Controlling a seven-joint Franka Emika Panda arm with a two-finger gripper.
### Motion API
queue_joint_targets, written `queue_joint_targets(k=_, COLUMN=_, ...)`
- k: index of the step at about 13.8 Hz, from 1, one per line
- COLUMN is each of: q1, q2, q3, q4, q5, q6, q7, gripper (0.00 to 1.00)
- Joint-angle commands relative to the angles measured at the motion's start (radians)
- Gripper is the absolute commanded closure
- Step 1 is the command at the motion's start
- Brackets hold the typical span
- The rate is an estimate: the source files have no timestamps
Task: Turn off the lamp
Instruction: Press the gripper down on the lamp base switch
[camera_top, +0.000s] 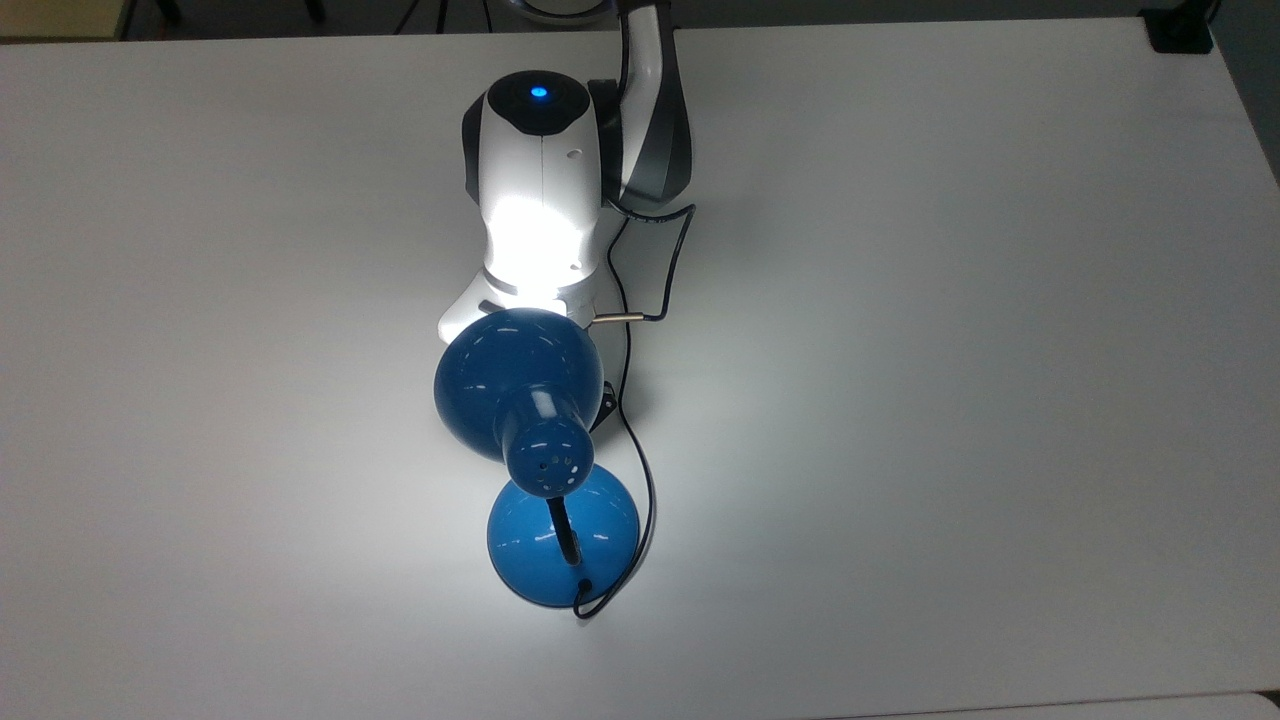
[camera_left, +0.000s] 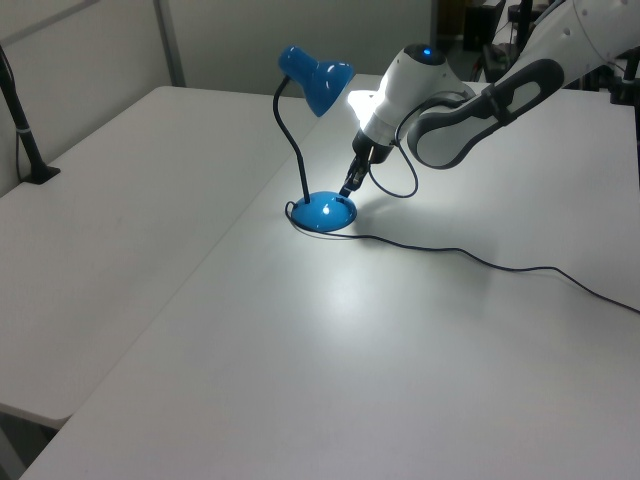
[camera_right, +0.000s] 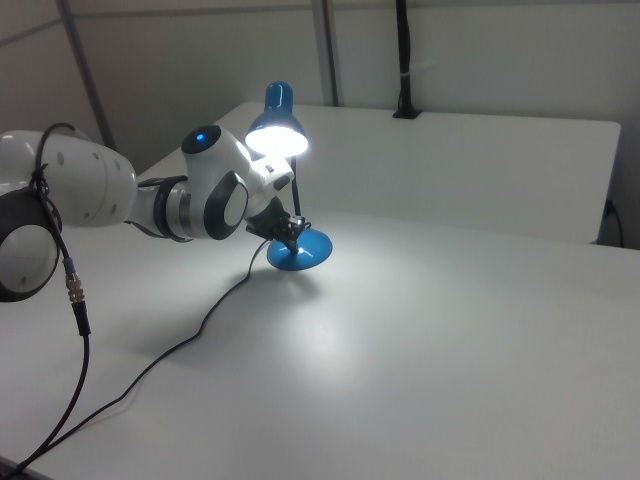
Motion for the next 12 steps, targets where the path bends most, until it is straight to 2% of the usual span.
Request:
queue_joint_targets(k=1, q1=0.008, q2=0.013, q3=-0.002, q4=0.008, q5=-0.013, q6=0.02, q7=0.024, gripper=1.0)
queue_joint_targets(k=9, q1=0.014, q2=0.052, q3=-0.002, q4=0.009, q5=-0.016, q6=0.021, q7=0.024, gripper=1.0)
queue_joint_targets(k=12, q1=0.011, q2=0.004, q3=-0.002, q4=-0.001, q5=-0.016, q6=0.018, q7=0.022, gripper=1.0)
